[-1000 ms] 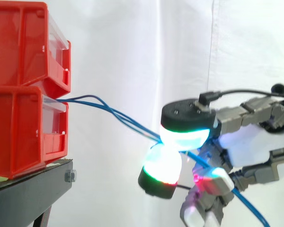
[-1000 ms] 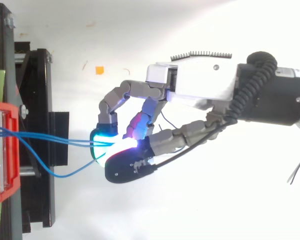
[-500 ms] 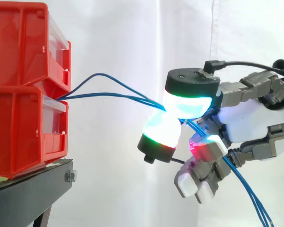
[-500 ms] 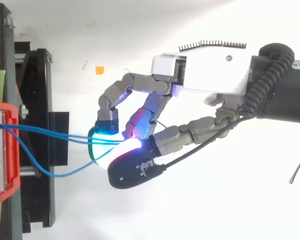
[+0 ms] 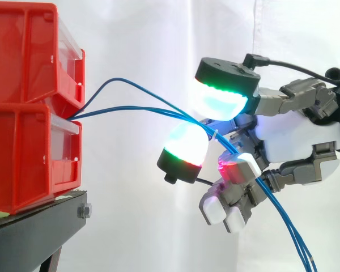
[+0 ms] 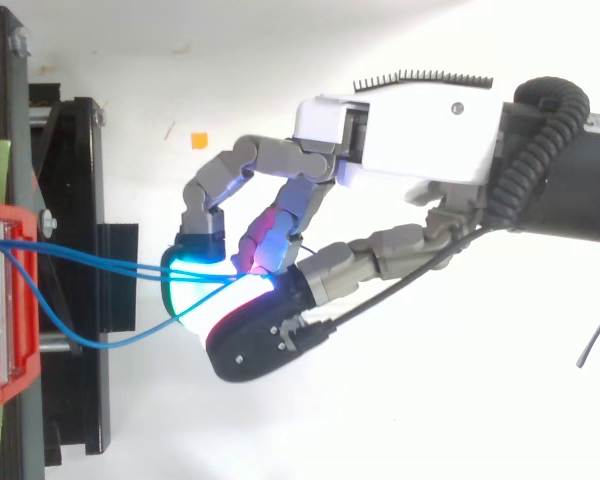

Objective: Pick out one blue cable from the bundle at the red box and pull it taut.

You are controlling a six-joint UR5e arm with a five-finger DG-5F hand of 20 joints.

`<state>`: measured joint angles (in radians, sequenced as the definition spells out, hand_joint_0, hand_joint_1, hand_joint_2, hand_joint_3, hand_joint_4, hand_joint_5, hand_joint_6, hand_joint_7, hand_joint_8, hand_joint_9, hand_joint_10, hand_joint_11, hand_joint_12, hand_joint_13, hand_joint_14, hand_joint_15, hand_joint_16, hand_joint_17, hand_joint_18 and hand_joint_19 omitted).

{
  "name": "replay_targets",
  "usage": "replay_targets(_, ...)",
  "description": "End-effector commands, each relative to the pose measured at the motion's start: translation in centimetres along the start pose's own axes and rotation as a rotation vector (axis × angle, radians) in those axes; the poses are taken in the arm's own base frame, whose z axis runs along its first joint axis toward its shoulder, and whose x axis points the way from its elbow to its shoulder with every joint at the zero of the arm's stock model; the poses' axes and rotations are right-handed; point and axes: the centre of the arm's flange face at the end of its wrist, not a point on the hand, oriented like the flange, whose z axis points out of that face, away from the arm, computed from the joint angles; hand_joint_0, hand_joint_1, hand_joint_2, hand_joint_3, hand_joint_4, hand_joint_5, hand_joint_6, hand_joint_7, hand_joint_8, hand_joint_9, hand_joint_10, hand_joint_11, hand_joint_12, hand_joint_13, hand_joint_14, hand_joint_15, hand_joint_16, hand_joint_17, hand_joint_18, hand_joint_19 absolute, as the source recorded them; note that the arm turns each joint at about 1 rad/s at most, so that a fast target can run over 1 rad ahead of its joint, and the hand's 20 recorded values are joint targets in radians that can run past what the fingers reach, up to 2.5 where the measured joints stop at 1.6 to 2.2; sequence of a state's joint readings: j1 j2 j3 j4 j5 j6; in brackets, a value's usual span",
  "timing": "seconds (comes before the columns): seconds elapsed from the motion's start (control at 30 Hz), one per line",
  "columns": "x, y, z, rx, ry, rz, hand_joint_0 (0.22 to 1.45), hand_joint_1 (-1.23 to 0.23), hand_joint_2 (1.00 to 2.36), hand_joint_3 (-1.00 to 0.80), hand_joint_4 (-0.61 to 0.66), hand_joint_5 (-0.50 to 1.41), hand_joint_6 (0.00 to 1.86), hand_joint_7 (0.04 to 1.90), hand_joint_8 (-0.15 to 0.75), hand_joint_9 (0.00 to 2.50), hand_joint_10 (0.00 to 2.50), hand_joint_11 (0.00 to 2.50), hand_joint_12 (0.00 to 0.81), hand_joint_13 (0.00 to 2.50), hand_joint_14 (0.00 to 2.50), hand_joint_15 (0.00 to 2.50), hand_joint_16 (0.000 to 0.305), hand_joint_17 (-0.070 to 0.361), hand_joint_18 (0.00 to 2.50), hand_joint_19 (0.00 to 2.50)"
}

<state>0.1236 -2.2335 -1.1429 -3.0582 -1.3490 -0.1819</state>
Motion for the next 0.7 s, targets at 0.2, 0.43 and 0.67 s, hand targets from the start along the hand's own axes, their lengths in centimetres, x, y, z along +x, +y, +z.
replay_targets(0.2, 0.05, -0.05, -0.06, 0.006, 0.003, -0.002, 0.62, -0.49, 1.02, -0.28, 0.07, -0.13, 0.84, 0.88, 0.302, 1.21, 0.02, 0.78, 0.361, 0.89, 0.01, 0.40, 0.046, 0.104, 0.78, 0.52)
replay_targets(0.43, 0.26, -0.05, -0.11, 0.010, 0.005, -0.005, 0.60, -0.58, 1.01, -0.09, 0.08, -0.12, 0.86, 0.91, 0.343, 1.26, 0.02, 0.79, 0.407, 0.93, 0.01, 0.39, 0.056, 0.127, 0.86, 0.46)
replay_targets(0.67, 0.16, 0.06, -0.03, 0.003, 0.004, 0.001, 0.61, -0.72, 1.01, -0.04, 0.10, -0.14, 0.90, 0.86, 0.353, 1.23, 0.02, 0.82, 0.421, 0.93, 0.01, 0.38, 0.060, 0.136, 0.89, 0.44)
